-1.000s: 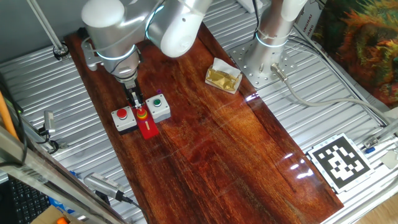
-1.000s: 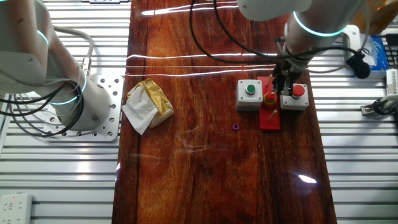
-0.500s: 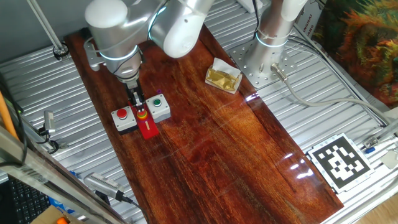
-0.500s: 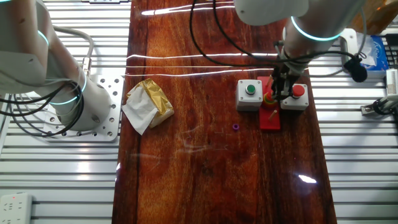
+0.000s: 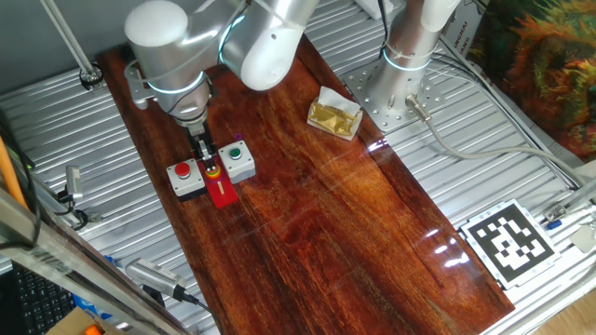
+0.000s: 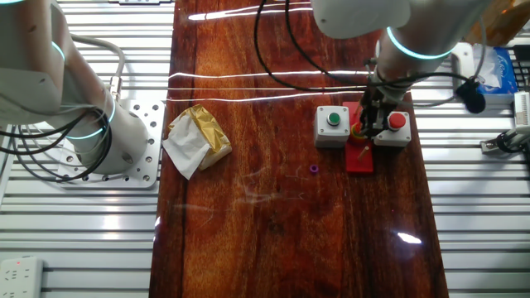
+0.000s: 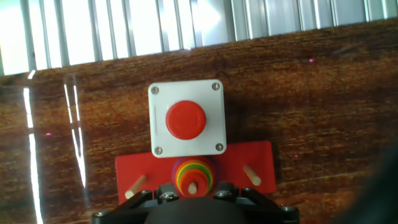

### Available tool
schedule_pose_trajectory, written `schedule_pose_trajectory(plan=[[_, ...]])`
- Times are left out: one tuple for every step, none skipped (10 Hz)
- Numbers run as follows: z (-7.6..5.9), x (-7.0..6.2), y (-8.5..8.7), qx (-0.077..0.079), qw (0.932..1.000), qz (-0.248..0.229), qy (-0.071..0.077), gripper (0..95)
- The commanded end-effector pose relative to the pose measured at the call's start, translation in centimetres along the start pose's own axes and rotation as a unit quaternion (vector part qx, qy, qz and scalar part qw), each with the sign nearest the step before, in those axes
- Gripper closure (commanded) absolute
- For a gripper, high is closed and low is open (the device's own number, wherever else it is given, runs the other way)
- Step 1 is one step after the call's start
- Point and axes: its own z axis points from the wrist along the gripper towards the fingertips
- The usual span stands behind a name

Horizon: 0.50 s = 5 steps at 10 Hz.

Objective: Take out one Hanoi block and throw it aside

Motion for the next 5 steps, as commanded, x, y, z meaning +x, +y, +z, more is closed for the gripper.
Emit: schedule_pose_trajectory(plan=[[0.71,0.47,-0.11,-0.001,1.0000,-0.004,-0.002,57.0],[0.91,0.55,-0.14,-0.002,1.0000,-0.005,-0.005,57.0],[1.00,0.55,-0.14,0.000,1.0000,-0.006,-0.003,57.0],[1.09,0.54,-0.15,-0.001,1.0000,-0.006,-0.004,57.0],[1.15,0.54,-0.15,-0.001,1.0000,-0.006,-0.005,57.0]])
